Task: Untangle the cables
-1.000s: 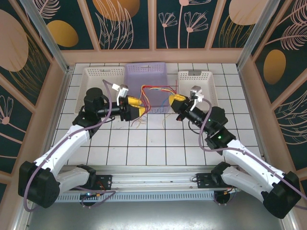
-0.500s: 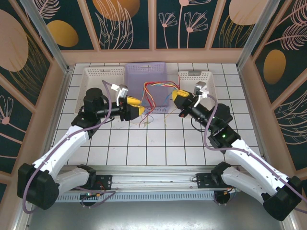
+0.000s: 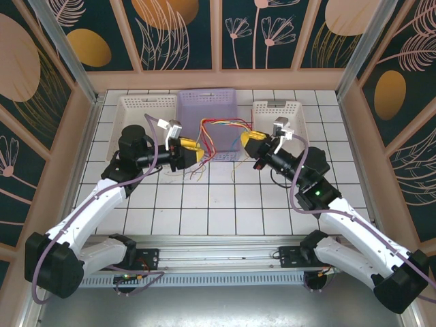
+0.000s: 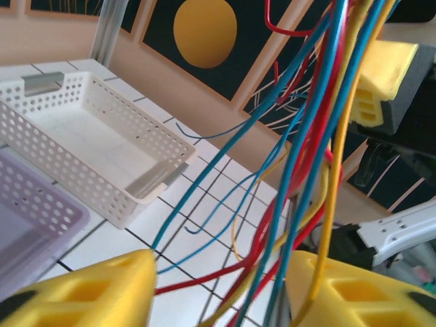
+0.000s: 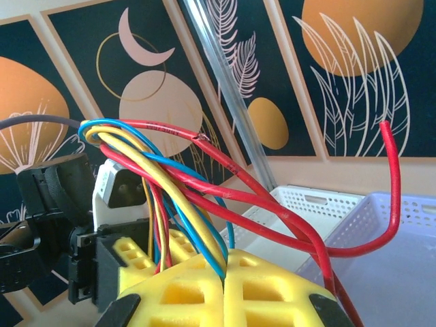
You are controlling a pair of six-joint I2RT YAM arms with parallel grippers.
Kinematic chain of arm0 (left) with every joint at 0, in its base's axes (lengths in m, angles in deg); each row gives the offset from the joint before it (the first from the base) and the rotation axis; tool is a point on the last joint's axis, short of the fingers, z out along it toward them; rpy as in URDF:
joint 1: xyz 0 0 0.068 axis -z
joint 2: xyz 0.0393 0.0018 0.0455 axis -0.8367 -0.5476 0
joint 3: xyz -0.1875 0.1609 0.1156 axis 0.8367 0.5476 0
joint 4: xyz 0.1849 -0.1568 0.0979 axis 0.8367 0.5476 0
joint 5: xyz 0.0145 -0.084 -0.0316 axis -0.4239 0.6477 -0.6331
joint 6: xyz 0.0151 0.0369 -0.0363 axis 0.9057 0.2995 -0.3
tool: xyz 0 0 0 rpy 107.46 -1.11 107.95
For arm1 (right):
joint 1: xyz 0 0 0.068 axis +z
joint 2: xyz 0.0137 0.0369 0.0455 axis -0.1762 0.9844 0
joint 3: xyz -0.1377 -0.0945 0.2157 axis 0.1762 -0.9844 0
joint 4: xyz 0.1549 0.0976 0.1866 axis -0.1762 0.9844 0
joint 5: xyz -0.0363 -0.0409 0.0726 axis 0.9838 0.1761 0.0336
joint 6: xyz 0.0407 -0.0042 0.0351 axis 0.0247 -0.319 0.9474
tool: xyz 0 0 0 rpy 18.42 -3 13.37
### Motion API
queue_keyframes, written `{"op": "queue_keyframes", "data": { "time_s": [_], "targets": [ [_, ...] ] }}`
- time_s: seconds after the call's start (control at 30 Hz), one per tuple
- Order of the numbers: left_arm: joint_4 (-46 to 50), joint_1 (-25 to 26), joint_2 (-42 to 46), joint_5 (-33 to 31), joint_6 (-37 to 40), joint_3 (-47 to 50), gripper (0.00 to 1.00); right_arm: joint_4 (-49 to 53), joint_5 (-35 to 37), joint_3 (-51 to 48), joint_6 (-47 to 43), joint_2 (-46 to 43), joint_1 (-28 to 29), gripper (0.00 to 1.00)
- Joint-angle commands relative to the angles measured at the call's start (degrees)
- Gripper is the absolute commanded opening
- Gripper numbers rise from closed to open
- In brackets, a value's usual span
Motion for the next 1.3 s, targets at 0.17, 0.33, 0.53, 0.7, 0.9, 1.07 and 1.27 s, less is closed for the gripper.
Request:
{"op": "queue_keyframes", "data": {
  "time_s": [0.17,0.33,0.53,0.7,0.9,1.07,1.27],
  "targets": [
    [-1.3,0.4,1.2,-0.6,0.2,-0.7,0.00,-0.5,-2.3,-0.3,1.0,-0.4,-0.3,0.00],
    [-1.0,0.4,2.7,-4.5,0.4,-0.5,0.00,5.6,-0.4,0.0,0.8,-0.5,-0.7,0.00],
    [-1.1,0.4,3.9,-9.6,0.5,-0.1,0.00,13.0,-2.8,0.0,0.6,0.3,-2.5,0.18],
    [-1.6,0.3,4.6,-10.0,0.3,0.2,0.00,14.5,-4.0,-0.9,0.8,0.0,-3.0,0.37],
    [-2.3,0.4,4.9,-9.8,0.0,0.4,0.00,14.6,-6.2,-1.4,0.9,1.3,-3.0,0.40],
    [-3.0,0.4,4.9,-9.4,-0.4,0.7,0.00,11.2,-10.1,-2.4,2.2,5.7,-2.0,0.45],
    [-3.7,0.4,4.8,-8.6,-1.0,1.0,0.00,9.0,-6.9,-1.1,-2.1,11.8,4.4,0.48]
  ]
}}
